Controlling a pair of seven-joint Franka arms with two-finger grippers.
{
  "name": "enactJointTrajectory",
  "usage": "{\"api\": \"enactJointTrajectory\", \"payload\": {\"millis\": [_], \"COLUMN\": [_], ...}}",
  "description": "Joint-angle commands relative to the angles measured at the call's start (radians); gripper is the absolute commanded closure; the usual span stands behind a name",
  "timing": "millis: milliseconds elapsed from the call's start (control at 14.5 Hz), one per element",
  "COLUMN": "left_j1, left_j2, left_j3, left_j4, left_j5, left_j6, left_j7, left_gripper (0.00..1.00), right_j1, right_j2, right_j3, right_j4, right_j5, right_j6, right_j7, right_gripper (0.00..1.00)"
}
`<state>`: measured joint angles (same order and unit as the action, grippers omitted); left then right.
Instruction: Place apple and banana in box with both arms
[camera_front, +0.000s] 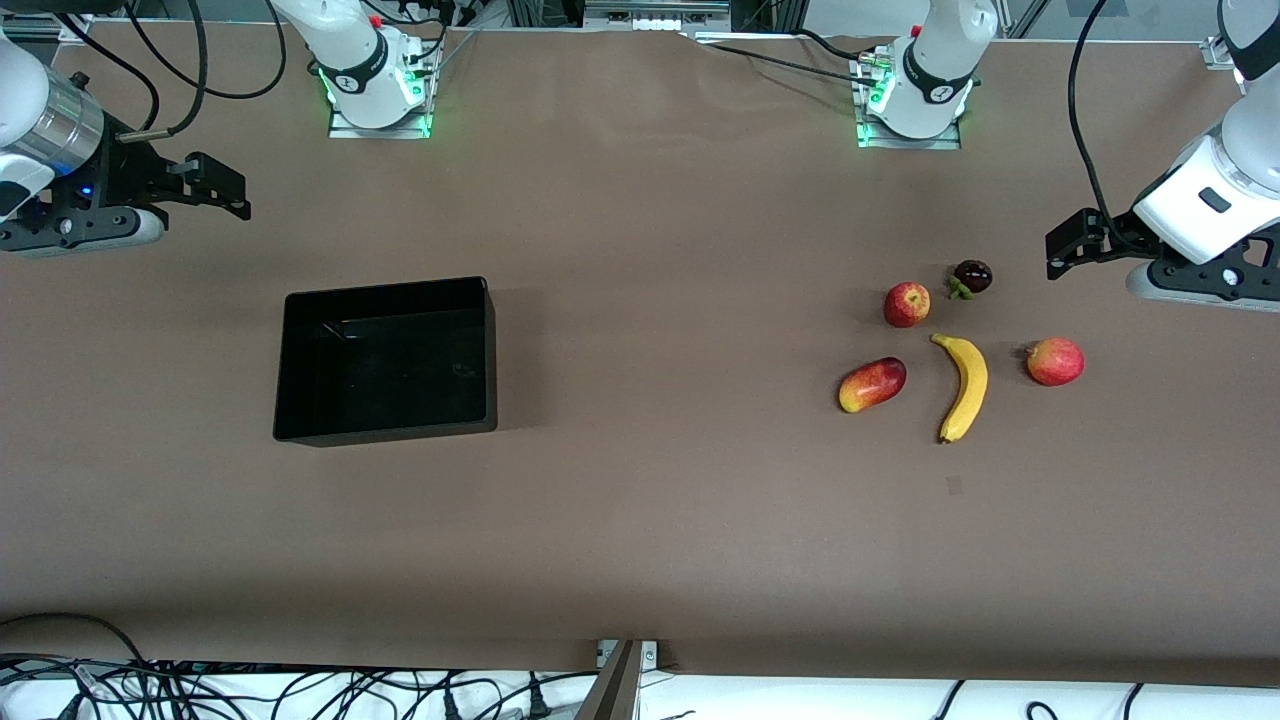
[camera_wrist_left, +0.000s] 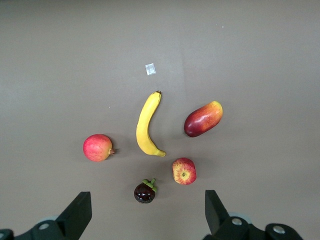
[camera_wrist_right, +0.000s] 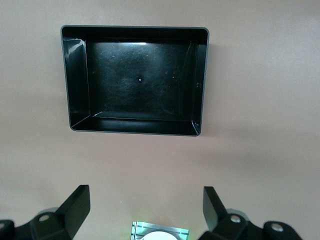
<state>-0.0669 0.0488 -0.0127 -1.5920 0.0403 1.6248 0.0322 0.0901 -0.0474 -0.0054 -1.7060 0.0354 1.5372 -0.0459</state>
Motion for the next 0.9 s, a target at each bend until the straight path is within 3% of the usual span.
{"api": "enactJointTrajectory", "payload": {"millis": [0,483,828], "left_j1": [-0.001,-0.001,-0.001], "left_j2": [-0.017,-0.017,-0.015], "left_j3": [0.000,0.000,0.000], "left_j4": [-0.011,-0.011,-0.011], "left_j5": [0.010,0.009,0.000], "left_j6": [0.003,0.000,0.001], "left_j7": [0.028,0.026,0.022], "left_gripper": [0.00,0.00,0.00], "right_j1": [0.026,0.025,0.023], "right_j2": [-0.002,0.015,0.112], "right_j3": [-0.016,-0.022,-0.047], "right_j4": [0.008,0.014,0.016], "right_j5": [-0.008,-0.009,-0.049], "right_j6": [-0.003,0.003,0.058], "right_j7": [0.000,-0.025,-0.083], "right_gripper": [0.00,0.00,0.00]}}
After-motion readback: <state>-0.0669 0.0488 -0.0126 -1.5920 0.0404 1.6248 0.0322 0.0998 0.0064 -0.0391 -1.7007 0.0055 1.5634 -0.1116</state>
